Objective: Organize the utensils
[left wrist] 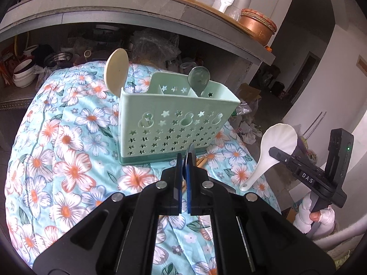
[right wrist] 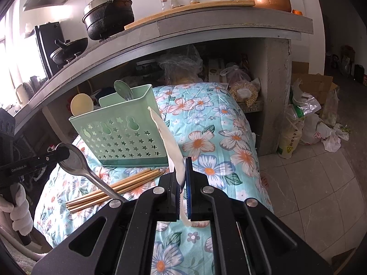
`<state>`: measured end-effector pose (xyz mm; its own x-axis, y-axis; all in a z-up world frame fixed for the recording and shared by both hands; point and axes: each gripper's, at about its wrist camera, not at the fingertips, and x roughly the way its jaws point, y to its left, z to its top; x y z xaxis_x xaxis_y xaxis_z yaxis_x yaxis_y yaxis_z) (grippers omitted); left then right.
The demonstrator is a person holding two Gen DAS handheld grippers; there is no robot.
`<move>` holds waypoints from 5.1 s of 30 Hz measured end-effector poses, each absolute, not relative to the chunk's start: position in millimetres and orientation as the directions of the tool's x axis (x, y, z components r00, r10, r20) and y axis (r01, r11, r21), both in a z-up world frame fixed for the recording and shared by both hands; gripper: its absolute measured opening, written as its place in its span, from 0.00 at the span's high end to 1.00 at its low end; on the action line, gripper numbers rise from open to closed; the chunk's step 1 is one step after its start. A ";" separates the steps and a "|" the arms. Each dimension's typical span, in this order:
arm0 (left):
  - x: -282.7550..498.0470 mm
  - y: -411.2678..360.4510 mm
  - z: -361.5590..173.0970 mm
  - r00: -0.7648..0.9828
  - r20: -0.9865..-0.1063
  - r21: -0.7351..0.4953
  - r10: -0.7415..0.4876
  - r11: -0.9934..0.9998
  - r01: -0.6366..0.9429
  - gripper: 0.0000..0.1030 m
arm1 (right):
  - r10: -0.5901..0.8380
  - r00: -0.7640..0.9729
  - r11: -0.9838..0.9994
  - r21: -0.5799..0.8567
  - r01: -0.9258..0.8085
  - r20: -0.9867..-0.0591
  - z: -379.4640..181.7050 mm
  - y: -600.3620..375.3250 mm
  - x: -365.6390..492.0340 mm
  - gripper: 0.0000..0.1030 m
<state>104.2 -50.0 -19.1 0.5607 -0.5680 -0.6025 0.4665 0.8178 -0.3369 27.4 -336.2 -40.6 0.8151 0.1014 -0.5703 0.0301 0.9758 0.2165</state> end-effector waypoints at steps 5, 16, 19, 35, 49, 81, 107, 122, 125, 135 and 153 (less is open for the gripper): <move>100.8 -44.0 3.7 0.592 -0.564 -0.326 -0.576 0.813 0.481 0.98 | 0.103 0.820 0.975 0.218 0.028 -0.563 -39.8 -336.1 25.9 0.96; 101.4 -17.3 46.3 0.664 -0.454 -0.334 -0.594 0.805 0.491 0.98 | 0.110 0.832 0.975 0.223 0.016 -0.543 -33.1 -335.5 23.5 0.96; 103.8 -8.5 63.0 0.695 -0.418 -0.324 -0.586 0.810 0.488 0.98 | 0.111 0.836 0.974 0.224 0.015 -0.537 -32.0 -336.0 23.1 0.96; 145.2 9.3 124.0 0.836 -0.331 -0.125 -0.438 0.898 0.421 0.98 | 0.099 0.838 0.974 0.224 0.028 -0.537 -26.4 -336.7 29.6 0.96; 200.9 -10.3 81.6 0.815 -0.470 0.011 -0.340 0.921 0.390 0.98 | 0.118 0.887 0.966 0.259 0.002 -0.446 15.4 -356.1 41.4 0.96; 200.5 2.7 41.4 0.750 -0.456 -0.225 -0.478 0.878 0.422 0.41 | 0.400 0.841 0.884 0.396 -0.248 -0.365 59.7 -326.1 146.5 0.96; 178.1 40.6 7.7 0.745 -0.472 -0.352 -0.472 0.875 0.332 0.28 | 0.358 0.823 0.872 0.473 -0.125 -0.441 25.5 -347.5 115.1 0.37; 173.0 24.9 -21.2 0.667 -0.546 -0.348 -0.507 0.861 0.370 0.27 | 0.370 0.733 0.824 0.566 0.026 -0.572 -58.4 -329.2 71.5 0.17; 171.4 18.9 -25.3 0.651 -0.560 -0.348 -0.513 0.858 0.377 0.27 | 0.392 0.701 0.808 0.587 0.047 -0.595 -73.8 -326.0 71.2 0.17; 169.2 10.4 -31.1 0.631 -0.582 -0.339 -0.513 0.858 0.385 0.27 | 0.426 0.624 0.788 0.607 0.099 -0.655 -101.5 -319.6 77.9 0.17; 171.8 10.1 -35.7 0.623 -0.597 -0.333 -0.505 0.863 0.381 0.27 | 0.455 0.589 0.780 0.618 0.098 -0.667 -111.6 -315.0 84.6 0.17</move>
